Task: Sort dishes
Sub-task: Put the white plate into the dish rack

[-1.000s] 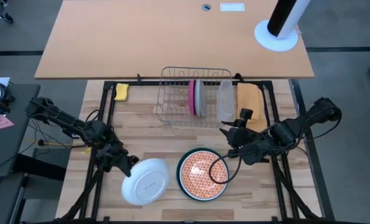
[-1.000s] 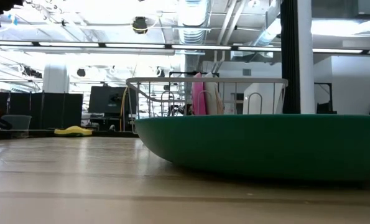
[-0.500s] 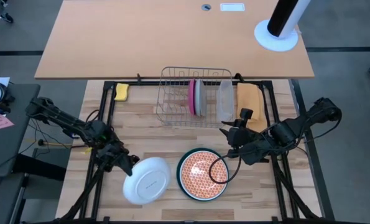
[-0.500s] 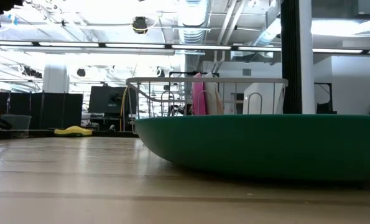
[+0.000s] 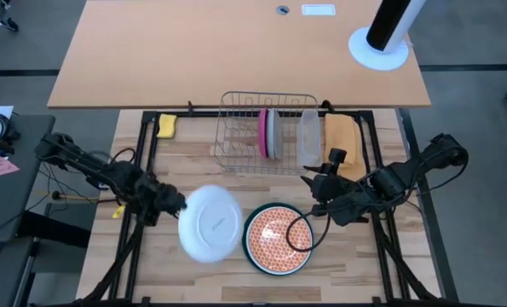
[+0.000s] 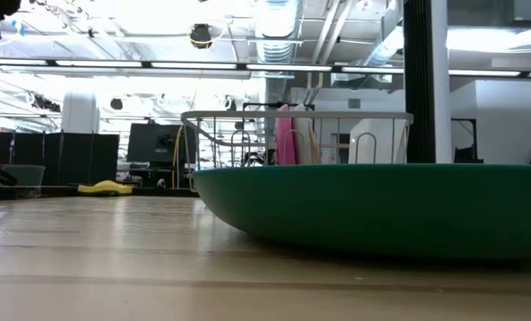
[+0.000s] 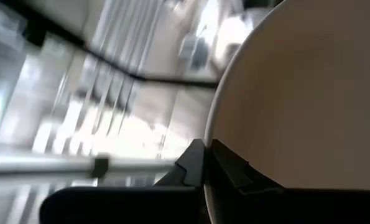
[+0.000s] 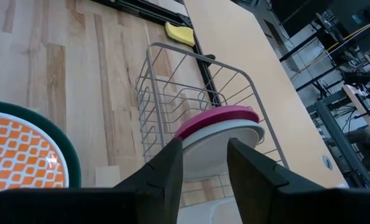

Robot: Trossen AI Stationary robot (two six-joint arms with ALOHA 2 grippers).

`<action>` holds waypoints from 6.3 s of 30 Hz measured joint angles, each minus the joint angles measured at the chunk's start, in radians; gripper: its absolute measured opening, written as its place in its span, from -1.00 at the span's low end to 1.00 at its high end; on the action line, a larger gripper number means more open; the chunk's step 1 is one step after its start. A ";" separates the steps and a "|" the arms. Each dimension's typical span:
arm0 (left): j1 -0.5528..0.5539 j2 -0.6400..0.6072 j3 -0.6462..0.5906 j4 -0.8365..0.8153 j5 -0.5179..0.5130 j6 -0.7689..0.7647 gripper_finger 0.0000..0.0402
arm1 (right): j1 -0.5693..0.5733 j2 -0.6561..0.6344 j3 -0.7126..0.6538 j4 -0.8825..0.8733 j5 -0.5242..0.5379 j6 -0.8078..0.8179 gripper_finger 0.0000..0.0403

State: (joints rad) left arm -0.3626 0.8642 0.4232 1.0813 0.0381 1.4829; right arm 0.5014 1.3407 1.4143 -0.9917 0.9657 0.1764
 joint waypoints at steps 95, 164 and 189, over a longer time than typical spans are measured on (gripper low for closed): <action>0.185 0.005 0.000 -0.002 -1.075 -0.918 -1.00 | -0.092 0.199 -0.001 0.426 0.082 -0.247 0.27; 0.186 0.006 0.043 -0.143 -0.630 -0.587 -1.00 | -0.001 0.236 0.000 0.910 0.112 -0.397 0.27; 0.199 0.199 0.076 0.003 -0.955 -0.534 -1.00 | -0.161 0.236 -0.001 0.610 0.105 -0.210 0.27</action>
State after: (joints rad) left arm -0.1638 1.0634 0.4991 1.0843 -0.9166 0.9486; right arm 0.3409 1.5768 1.4136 -0.3822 1.0710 -0.0338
